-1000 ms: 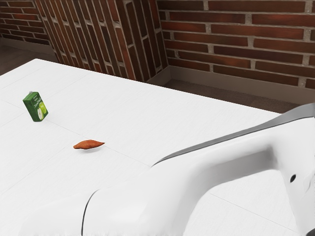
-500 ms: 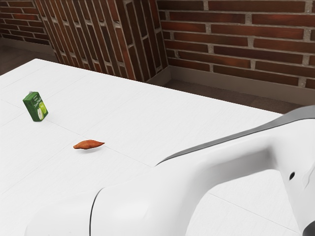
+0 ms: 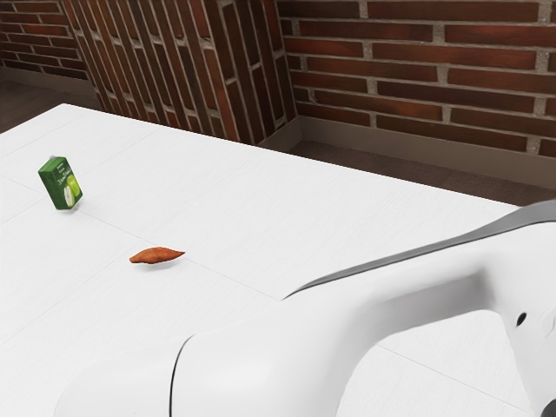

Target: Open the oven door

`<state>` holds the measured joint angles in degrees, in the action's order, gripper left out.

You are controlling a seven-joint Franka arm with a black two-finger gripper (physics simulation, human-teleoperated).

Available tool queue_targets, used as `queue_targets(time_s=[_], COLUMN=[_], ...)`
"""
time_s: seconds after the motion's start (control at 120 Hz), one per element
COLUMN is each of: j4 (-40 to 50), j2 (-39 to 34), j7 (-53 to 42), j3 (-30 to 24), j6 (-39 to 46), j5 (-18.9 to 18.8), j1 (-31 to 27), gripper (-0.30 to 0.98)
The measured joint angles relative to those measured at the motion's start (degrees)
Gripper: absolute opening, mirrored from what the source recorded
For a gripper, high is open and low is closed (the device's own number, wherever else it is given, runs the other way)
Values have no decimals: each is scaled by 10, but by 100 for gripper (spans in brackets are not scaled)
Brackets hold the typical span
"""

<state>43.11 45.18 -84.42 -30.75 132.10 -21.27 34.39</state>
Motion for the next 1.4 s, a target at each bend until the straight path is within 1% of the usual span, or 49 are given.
queue_targets(time_s=[0.05,0.25,0.292,0.317,0.325,0.367,0.4,0.433,0.442,0.45,0.483,0.492,0.5,0.525,0.583,0.6,0.608,0.633,0.65,0.683,0.7,0.717,0.733,0.758,0.792,0.833,0.85,0.875,0.917,0.958,0.983,0.992,1.017,1.05,1.075,1.108,1.15,1.192,1.233,1.267,1.308,1.35,1.4], j4=[0,1,6,10,12,22,46,72,80,89,141,155,167,203,292,334,359,435,502,665,742,798,825,814,742,638,603,547,483,428,399,386,348,296,250,214,192,193,202,218,258,284,298], j2=[0,-2,-8,-11,-12,-21,-36,-56,-62,-69,-105,-115,-123,-149,-205,-231,-247,-294,-339,-463,-541,-622,-704,-813,-904,-962,-975,-985,-991,-978,-962,-950,-905,-825,-742,-646,-538,-469,-426,-399,-384,-376,-372], j7=[-1,-3,-3,-3,-3,-3,-1,1,2,3,6,7,8,11,20,23,25,30,34,45,52,60,68,79,95,113,121,134,155,177,192,197,213,237,254,276,302,326,348,365,385,404,425], j3=[0,-1,-3,-4,-4,-3,-3,4,6,7,21,25,28,37,54,61,64,73,78,80,69,45,20,1,-8,-3,2,25,59,111,144,162,222,311,406,508,621,696,734,747,756,761,763], j6=[-5,-21,-25,-26,-26,-28,-29,-29,-29,-28,-21,-19,-16,-9,13,23,29,48,64,97,107,104,87,48,-17,-102,-135,-185,-259,-328,-366,-379,-413,-453,-473,-487,-497,-502,-508,-512,-513,-511,-509], j5=[5,17,21,22,22,26,28,29,29,28,28,28,27,27,18,16,14,18,20,22,22,23,25,27,17,0,-6,-13,-22,-28,-31,-32,-34,-37,-34,-26,9,61,114,159,206,241,270], j1=[0,-1,-6,-7,-8,-11,-17,-22,-23,-24,-27,-27,-28,-28,-30,-30,-30,-30,-31,-36,-48,-55,-36,5,40,74,82,87,92,93,93,93,88,80,78,76,73,66,48,23,-8,-33,-45], gripper=[69,70,66,67,69,66,65,56,56,58,50,52,56,51,59,57,60,62,62,64,64,65,65,66,67,67,67,67,68,68,68,68,68,68,68,68,68,68,68,68,68,68,69])
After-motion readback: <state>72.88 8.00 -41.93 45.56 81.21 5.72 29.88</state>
